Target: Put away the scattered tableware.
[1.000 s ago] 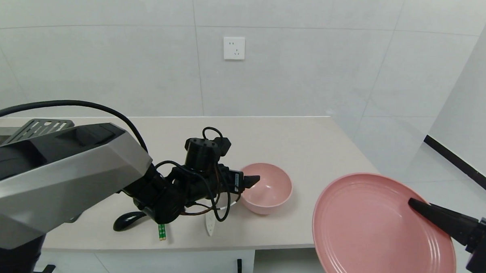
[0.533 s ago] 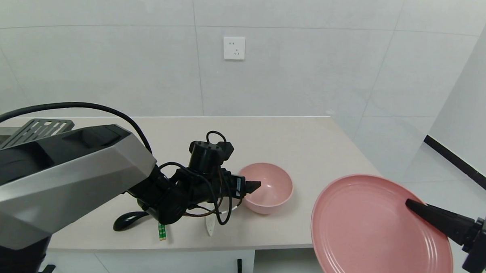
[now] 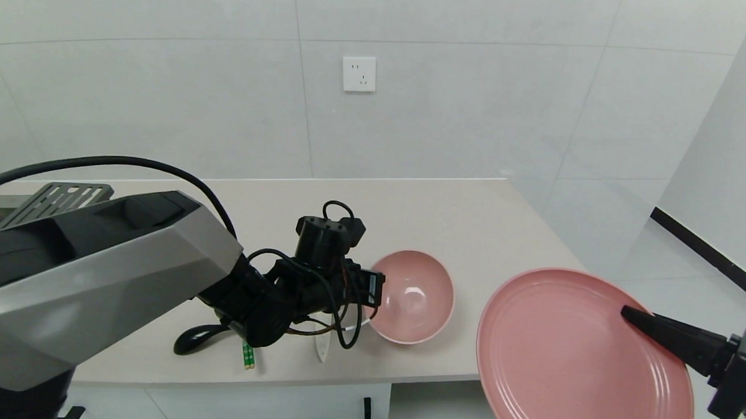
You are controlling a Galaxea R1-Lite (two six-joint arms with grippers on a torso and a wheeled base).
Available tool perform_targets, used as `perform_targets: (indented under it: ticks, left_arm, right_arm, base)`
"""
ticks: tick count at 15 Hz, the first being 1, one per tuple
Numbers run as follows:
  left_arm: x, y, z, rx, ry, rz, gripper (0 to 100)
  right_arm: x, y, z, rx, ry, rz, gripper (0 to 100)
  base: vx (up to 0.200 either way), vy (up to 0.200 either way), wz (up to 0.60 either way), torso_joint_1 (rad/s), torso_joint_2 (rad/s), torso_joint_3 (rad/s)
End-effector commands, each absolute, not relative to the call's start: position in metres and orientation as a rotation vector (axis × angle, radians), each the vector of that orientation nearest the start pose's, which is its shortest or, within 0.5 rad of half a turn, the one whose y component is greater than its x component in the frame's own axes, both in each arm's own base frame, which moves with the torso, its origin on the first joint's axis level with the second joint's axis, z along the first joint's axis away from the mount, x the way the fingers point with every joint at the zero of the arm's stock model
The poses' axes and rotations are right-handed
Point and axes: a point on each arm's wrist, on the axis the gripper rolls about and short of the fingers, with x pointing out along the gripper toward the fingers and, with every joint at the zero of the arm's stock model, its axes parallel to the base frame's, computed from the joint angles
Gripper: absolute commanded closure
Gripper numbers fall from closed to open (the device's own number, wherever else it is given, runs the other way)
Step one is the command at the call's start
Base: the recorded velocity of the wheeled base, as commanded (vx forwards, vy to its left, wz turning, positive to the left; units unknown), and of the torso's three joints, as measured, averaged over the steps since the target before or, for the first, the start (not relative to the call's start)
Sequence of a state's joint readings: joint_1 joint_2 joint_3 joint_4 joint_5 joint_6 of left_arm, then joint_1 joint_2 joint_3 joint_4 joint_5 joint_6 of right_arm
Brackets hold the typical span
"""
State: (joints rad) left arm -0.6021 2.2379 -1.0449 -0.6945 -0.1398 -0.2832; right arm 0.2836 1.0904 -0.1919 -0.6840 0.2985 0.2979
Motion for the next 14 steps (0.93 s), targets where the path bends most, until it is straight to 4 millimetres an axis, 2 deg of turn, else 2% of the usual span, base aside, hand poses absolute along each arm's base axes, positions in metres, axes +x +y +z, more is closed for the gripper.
perform_targets:
  ticks: [1,3,7,11,14]
  left_arm:
    - [0.330,-0.230,0.073,-0.158,0.551,-0.651,100]
    - [0.316,-0.217,0.093,-0.165,0.524,-0.647,100]
    - [0.288,-0.195,0.115,-0.161,0.499,-0.607,100]
    - [0.238,-0.161,0.154,-0.182,0.415,-0.621,100]
    - [0.198,-0.135,0.156,-0.188,0.419,-0.626,100]
  right_arm:
    - [0.121,0.042,0.155,0.290,0.300,0.544,100]
    - [0.121,0.042,0.156,0.290,0.292,0.546,100]
    - [0.121,0.042,0.155,0.288,0.293,0.547,100]
    - [0.121,0.042,0.154,0.288,0.296,0.547,100]
    - [0.121,0.043,0.154,0.291,0.299,0.549,100]
  base:
    - [0.000,0.000,0.00,0.000,0.00,0.000]
    - [0.000,0.000,0.00,0.000,0.00,0.000]
    - [0.000,0.000,0.00,0.000,0.00,0.000]
    - [0.000,0.000,0.00,0.000,0.00,0.000]
    - [0.000,0.000,0.00,0.000,0.00,0.000]
